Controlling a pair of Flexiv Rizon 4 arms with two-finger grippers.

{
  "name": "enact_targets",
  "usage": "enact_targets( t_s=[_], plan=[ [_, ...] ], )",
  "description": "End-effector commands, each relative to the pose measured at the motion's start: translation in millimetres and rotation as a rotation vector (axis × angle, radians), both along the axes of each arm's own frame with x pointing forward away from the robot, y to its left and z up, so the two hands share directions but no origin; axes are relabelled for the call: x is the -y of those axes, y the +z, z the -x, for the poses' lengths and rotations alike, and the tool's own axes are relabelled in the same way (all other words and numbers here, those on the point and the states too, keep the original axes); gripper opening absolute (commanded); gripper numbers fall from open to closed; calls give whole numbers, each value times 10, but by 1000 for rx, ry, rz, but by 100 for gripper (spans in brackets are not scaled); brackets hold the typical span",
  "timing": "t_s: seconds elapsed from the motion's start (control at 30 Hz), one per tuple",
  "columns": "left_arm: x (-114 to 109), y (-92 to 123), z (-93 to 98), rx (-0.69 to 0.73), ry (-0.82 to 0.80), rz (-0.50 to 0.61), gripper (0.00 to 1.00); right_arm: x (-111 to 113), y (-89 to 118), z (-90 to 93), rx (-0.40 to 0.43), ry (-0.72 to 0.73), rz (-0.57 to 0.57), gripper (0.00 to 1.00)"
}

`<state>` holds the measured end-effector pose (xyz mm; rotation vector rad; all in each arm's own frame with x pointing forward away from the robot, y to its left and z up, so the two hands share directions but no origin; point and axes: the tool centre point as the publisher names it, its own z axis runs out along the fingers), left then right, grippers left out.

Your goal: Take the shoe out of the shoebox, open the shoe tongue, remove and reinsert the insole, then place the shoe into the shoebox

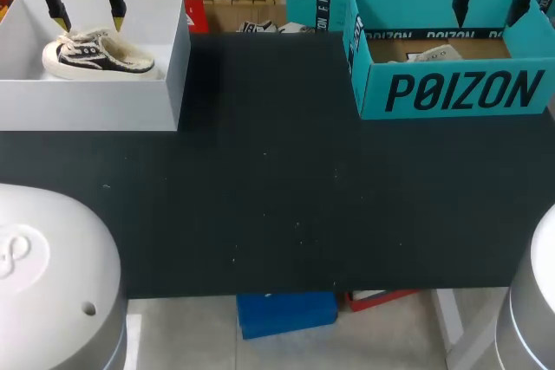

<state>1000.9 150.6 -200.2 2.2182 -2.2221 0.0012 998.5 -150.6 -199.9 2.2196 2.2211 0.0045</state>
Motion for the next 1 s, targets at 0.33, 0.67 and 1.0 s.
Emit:
enact_targets(
  t_s=[0.33,0.67,1.0],
  plan=[
    [26,-2,110,28,12,-7,100,0,0,0,0,0,0,100],
    [-207,21,212,-61,-450,79,100,0,0,0,0,0,0,100],
    [-506,-218,-153,-171,-958,-62,100,0,0,0,0,0,0,100]
  ],
)
